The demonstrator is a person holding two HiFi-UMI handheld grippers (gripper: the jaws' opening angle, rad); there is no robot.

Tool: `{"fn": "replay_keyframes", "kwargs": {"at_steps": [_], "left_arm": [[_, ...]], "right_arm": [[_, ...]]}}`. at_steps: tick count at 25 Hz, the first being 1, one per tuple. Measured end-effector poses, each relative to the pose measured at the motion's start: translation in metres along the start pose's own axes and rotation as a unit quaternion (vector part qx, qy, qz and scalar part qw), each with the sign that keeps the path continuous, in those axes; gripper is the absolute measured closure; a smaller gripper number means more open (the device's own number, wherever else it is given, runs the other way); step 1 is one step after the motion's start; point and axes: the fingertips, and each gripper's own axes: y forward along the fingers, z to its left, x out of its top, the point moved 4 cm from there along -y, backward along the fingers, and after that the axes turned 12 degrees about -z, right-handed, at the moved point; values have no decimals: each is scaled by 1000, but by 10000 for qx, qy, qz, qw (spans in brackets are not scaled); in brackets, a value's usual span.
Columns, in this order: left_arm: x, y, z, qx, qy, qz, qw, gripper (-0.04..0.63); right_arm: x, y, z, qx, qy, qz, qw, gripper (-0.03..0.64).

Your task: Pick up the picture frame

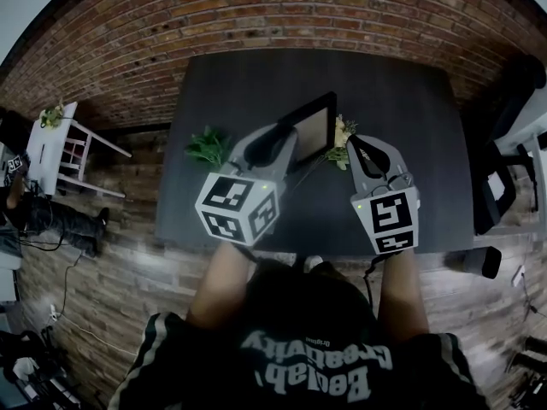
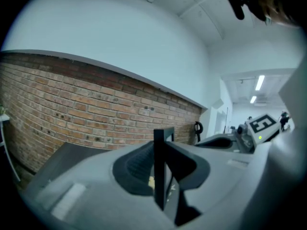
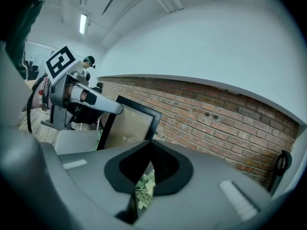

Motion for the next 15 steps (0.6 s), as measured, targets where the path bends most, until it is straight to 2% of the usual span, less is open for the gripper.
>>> {"fn": "replay_keyframes", "kwargs": {"at_steps": [8, 15], "left_arm": [[-15, -8, -27, 201, -4, -15, 9998, 522], [-13, -11, -38, 267, 61, -63, 9996, 522]], "right_arm": [[-16, -26, -8, 139, 61, -106, 9998, 611], [-14, -32, -9, 255, 58, -227, 9994, 611]]}}
